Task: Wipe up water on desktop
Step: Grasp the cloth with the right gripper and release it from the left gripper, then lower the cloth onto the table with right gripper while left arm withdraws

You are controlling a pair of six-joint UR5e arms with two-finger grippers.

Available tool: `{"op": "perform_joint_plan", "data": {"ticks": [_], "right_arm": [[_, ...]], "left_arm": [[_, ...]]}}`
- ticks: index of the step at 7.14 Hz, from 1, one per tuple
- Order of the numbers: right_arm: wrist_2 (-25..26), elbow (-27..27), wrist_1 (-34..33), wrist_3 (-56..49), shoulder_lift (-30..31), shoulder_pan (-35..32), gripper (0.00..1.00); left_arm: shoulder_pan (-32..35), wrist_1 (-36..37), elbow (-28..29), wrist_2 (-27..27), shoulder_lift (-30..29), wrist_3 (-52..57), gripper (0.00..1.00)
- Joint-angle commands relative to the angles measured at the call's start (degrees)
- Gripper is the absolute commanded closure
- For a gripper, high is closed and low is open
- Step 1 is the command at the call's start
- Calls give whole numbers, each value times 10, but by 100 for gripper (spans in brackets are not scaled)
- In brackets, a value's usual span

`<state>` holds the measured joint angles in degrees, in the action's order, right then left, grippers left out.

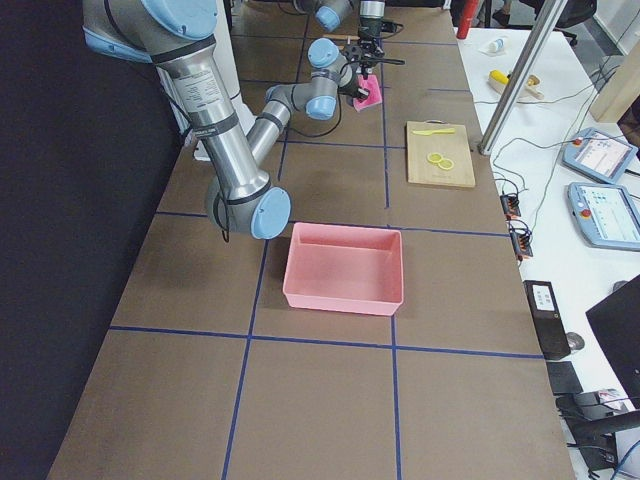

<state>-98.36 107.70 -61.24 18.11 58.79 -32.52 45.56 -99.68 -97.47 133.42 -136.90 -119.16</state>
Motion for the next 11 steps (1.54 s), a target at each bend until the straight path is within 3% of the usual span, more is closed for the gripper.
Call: {"op": "perform_joint_plan", "data": {"ticks": [1, 2, 3, 4, 5, 7, 9, 11], "right_arm": [[-3, 0, 1, 3, 1, 0, 100], [-3, -1, -5, 5, 1, -1, 100], [-4, -2, -13, 7, 5, -3, 100], [-5, 0, -71, 38, 5, -6, 100], [-5, 1, -134, 86, 4, -14, 100], [-5, 29, -262, 186, 4, -27, 100], [-17, 32, -288, 371, 9, -33, 100], [-138, 32, -290, 411, 29, -71, 100]], "left_arm": [[0, -3, 0, 0, 4, 10, 43], [1, -3, -2, 0, 6, 67, 0], [1, -3, -4, 0, 18, 88, 0], [13, 0, -14, -10, 42, 147, 0], [22, 2, -58, -44, 95, 225, 0], [61, 25, -84, -46, 170, 432, 0], [110, 134, -115, -45, 208, 673, 0], [179, 234, -147, -47, 275, 933, 0]]}}
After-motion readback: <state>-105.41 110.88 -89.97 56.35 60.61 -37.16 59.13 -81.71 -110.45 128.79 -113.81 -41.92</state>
